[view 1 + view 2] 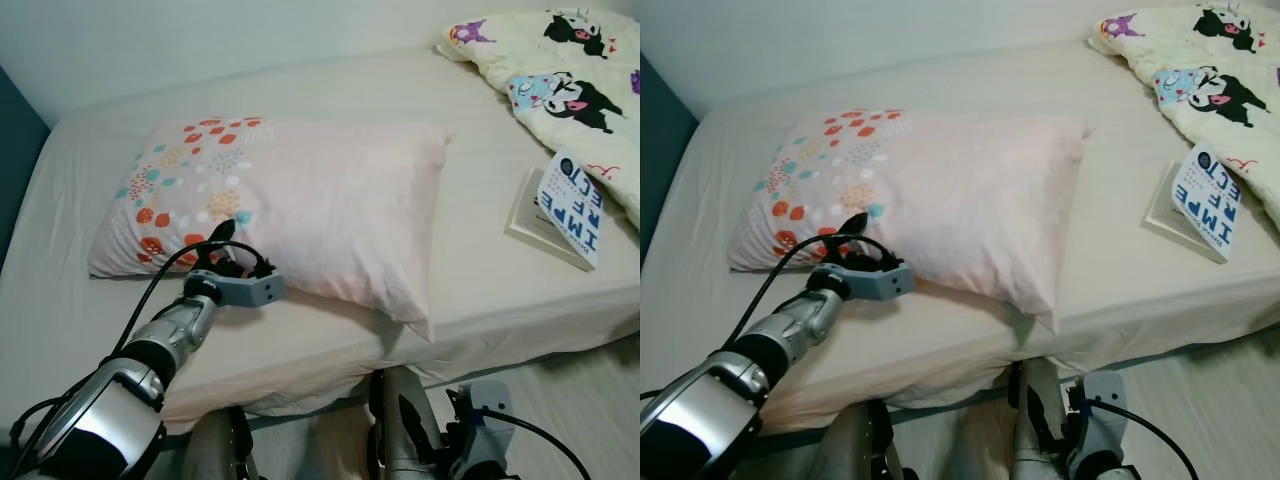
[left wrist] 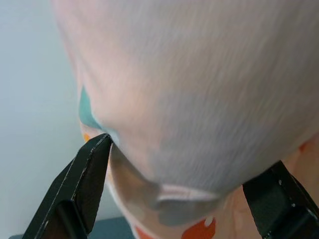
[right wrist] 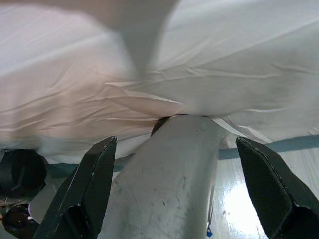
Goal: Clean up the room
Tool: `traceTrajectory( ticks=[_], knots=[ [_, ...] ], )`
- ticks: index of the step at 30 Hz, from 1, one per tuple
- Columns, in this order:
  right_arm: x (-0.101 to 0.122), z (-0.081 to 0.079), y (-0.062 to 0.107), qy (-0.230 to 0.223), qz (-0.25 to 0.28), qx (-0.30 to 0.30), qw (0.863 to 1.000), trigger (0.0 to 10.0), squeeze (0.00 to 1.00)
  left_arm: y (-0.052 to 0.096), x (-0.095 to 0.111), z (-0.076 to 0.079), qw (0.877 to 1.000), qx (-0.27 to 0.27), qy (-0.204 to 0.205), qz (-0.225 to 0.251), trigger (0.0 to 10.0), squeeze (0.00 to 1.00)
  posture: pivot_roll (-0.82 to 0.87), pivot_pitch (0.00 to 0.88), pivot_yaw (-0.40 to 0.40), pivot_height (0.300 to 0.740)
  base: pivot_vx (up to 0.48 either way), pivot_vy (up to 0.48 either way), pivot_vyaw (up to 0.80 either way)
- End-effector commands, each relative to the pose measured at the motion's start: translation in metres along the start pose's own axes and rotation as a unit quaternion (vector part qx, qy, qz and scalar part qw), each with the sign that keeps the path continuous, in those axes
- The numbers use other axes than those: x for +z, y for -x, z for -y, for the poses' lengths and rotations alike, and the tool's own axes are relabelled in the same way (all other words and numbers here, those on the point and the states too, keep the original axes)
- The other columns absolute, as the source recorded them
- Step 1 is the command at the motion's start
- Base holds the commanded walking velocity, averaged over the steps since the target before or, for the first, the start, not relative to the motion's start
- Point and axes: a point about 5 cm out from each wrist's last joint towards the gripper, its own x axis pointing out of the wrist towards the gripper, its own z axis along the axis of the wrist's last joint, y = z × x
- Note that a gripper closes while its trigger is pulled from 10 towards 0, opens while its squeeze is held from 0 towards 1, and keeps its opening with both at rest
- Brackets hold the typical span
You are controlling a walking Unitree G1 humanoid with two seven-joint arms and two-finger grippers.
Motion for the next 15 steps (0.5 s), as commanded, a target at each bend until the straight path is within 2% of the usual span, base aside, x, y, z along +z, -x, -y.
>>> traceTrajectory(
  ticks=[1, 8, 10, 11, 12, 15],
  knots=[
    [-0.024, -0.003, 0.015, -0.025, -0.062, -0.007, 0.998, 10.0, 0.0, 0.002, 0.003, 0.007, 1.0, -0.005, -0.004, -0.003, 10.0, 0.0, -0.32, 0.393, 0.056, 0.581, 0.0, 0.0, 0.0],
    [-0.008, -0.01, 0.018, -0.031, -0.035, 0.007, 0.999, 10.0, 0.0, 0.0, 0.003, 0.005, 1.0, 0.016, -0.001, -0.023, 10.0, 0.0, -0.33, 0.397, 0.047, 0.581, 0.0, 0.0, 0.0],
    [-0.005, -0.013, 0.018, -0.032, -0.03, 0.014, 0.999, 10.0, 0.0, -0.002, 0.002, 0.001, 0.999, 0.03, 0.003, -0.029, 3.1, 0.0, -0.34, 0.395, 0.043, 0.581, 0.0, 0.0, 0.0],
    [-0.005, -0.013, 0.018, -0.032, -0.03, 0.014, 0.999, 10.0, 0.0, -0.002, 0.002, 0.001, 0.999, 0.03, 0.003, -0.029, 3.1, 0.0, -0.34, 0.395, 0.043, 0.581, 0.0, 0.0, 0.0],
    [-0.004, -0.014, 0.018, -0.033, -0.03, 0.015, 0.999, 10.0, 0.0, -0.003, 0.002, -0.001, 0.999, 0.036, 0.005, -0.031, 0.0, 0.0, -0.34, 0.395, 0.043, 0.581, 0.0, 0.0, 0.0],
    [-0.002, -0.015, 0.018, -0.034, -0.029, 0.021, 0.999, 10.0, 0.0, -0.005, -0.001, -0.007, 0.998, 0.053, 0.012, -0.041, 0.0, 0.0, -0.33, 0.391, 0.04, 0.581, 0.0, 0.0, 0.0]
  ],
)
